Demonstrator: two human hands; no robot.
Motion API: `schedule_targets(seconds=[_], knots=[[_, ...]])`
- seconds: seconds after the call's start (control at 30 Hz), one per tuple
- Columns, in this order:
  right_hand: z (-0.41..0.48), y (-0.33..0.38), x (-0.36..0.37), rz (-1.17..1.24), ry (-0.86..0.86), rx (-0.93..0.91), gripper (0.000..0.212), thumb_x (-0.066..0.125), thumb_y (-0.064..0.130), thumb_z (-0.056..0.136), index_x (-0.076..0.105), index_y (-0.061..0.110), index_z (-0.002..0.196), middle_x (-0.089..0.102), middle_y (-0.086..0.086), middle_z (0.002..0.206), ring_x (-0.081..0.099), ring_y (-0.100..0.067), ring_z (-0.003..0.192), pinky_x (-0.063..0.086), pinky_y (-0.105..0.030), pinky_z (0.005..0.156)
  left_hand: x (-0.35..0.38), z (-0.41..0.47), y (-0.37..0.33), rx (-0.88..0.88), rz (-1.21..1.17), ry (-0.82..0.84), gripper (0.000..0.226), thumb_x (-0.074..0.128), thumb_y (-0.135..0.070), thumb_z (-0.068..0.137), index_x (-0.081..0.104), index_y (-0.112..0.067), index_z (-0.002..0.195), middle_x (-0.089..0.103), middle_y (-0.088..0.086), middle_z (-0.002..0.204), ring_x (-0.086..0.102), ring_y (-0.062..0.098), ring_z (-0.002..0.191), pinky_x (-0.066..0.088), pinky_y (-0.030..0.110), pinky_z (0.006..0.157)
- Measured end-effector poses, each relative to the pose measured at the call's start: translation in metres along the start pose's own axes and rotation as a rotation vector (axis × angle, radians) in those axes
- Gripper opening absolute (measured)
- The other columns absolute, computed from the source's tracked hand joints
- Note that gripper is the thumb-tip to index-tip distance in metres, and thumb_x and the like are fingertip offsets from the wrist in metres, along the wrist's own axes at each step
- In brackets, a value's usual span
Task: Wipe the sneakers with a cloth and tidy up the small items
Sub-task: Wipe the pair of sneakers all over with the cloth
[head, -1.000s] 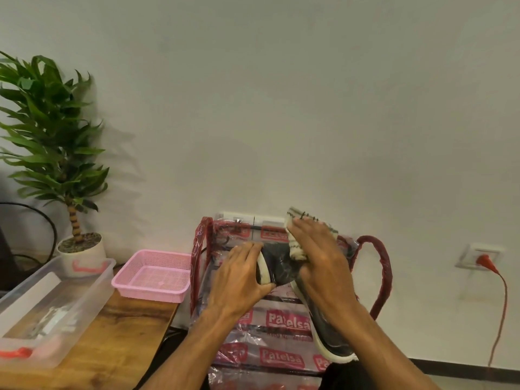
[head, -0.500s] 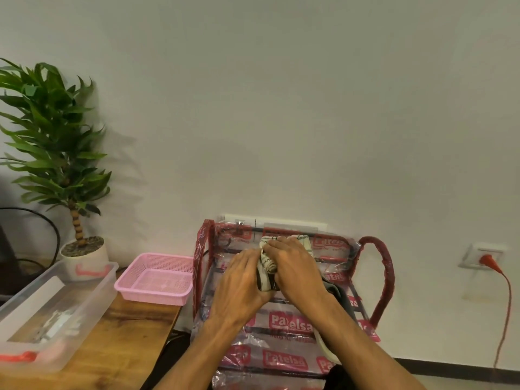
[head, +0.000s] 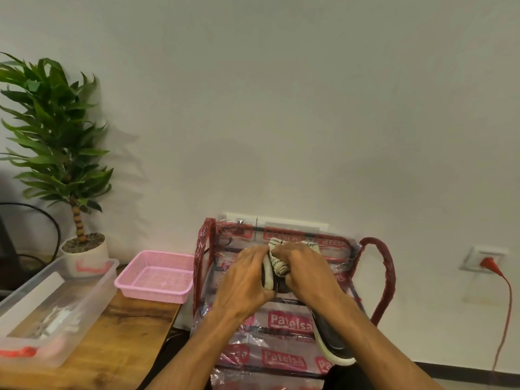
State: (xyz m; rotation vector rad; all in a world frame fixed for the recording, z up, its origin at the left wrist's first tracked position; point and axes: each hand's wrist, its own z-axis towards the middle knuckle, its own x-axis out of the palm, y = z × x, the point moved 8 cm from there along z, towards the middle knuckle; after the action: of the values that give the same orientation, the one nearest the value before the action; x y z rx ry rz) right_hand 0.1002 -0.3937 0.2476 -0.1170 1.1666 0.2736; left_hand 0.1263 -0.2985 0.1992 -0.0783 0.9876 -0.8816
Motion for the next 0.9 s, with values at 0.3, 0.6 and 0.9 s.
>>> schedule_targets(seconds=[0.3, 0.6, 0.9], knots=[[0.003, -0.009, 0.002, 0.028, -0.013, 0.105, 0.024, 0.061, 0.011, 0.089, 0.065, 0.021, 0.11, 0.069, 0.001, 0.111, 0.064, -0.015, 0.1, 0.054, -0.029, 0.087, 0.016, -0.003, -0.013, 0.076, 0.04, 0.015, 0.092, 0.081, -0.039, 0.071, 0.032, -0.018, 0.147, 0.052, -0.002, 0.139, 0.047, 0.012, 0.13, 0.04, 0.032, 0.11], [-0.007, -0.009, 0.0, 0.017, 0.0, 0.099, 0.035, 0.061, 0.008, 0.087, 0.064, 0.025, 0.118, 0.068, 0.004, 0.115, 0.064, -0.014, 0.104, 0.052, -0.028, 0.089, 0.02, -0.007, -0.012, 0.091, 0.086, -0.027, 0.081, 0.075, -0.036, 0.077, 0.036, -0.017, 0.146, 0.051, 0.001, 0.142, 0.046, 0.015, 0.133, 0.042, 0.034, 0.109], [-0.012, -0.002, 0.007, 0.058, 0.039, 0.081, 0.043, 0.06, 0.002, 0.082, 0.064, 0.024, 0.119, 0.069, 0.003, 0.114, 0.064, -0.015, 0.102, 0.054, -0.03, 0.087, 0.014, -0.012, -0.002, 0.112, 0.065, -0.031, 0.084, 0.079, -0.038, 0.073, 0.038, -0.018, 0.144, 0.051, -0.001, 0.141, 0.044, 0.014, 0.134, 0.029, 0.024, 0.114]])
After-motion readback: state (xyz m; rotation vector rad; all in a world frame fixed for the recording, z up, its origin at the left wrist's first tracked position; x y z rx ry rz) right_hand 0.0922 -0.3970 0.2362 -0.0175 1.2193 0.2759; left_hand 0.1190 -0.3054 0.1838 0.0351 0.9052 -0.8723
